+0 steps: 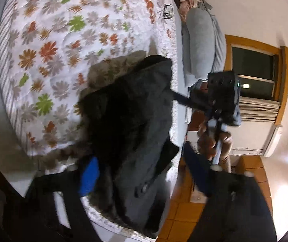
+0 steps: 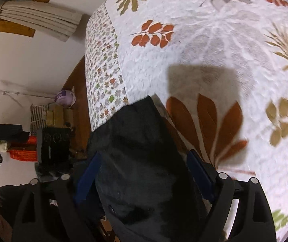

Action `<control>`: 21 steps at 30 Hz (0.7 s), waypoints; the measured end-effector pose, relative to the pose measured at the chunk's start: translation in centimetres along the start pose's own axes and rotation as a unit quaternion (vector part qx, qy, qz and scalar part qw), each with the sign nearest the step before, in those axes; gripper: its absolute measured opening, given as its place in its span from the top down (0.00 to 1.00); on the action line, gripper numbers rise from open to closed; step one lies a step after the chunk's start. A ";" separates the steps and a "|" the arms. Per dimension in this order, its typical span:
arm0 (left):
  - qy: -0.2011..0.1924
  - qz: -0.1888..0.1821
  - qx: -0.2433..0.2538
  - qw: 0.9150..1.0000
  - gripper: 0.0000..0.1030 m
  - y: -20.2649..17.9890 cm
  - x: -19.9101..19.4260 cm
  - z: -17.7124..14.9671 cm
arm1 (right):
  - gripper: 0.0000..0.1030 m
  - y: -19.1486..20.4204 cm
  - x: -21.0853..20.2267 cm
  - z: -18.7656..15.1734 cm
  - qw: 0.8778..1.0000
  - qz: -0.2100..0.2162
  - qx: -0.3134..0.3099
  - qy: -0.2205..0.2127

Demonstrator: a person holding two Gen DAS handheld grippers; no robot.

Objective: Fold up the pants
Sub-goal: 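Grasp the end of the folded black pants with the left gripper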

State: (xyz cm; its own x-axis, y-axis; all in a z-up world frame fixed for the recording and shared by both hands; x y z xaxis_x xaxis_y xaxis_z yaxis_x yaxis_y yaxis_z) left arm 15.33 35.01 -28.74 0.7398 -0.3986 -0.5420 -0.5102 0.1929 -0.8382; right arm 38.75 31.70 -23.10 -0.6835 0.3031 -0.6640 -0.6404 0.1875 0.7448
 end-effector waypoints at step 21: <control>-0.008 0.002 -0.031 0.999 0.70 4.0 -1.7 -0.9 | 0.61 1.1 4.0 3.0 0.995 0.019 -0.036 0.086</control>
State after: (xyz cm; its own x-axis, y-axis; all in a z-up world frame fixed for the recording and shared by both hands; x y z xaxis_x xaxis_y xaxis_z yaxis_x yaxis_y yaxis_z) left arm 11.64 35.62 -31.11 0.7447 -0.3840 -0.5459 -0.5385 0.1374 -0.8313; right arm 36.32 35.92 -24.76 -0.7535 0.1435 -0.6416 -0.6322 0.1093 0.7670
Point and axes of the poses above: each gripper's, at about its wrist camera, not at the fingertips, and x roughly the way its jaws point, y to its left, z to its top, the point moved 5 cm from there along x, roughly the way its jaws point, and after that the axes turned 11 degrees about z, right-handed, at the moved point
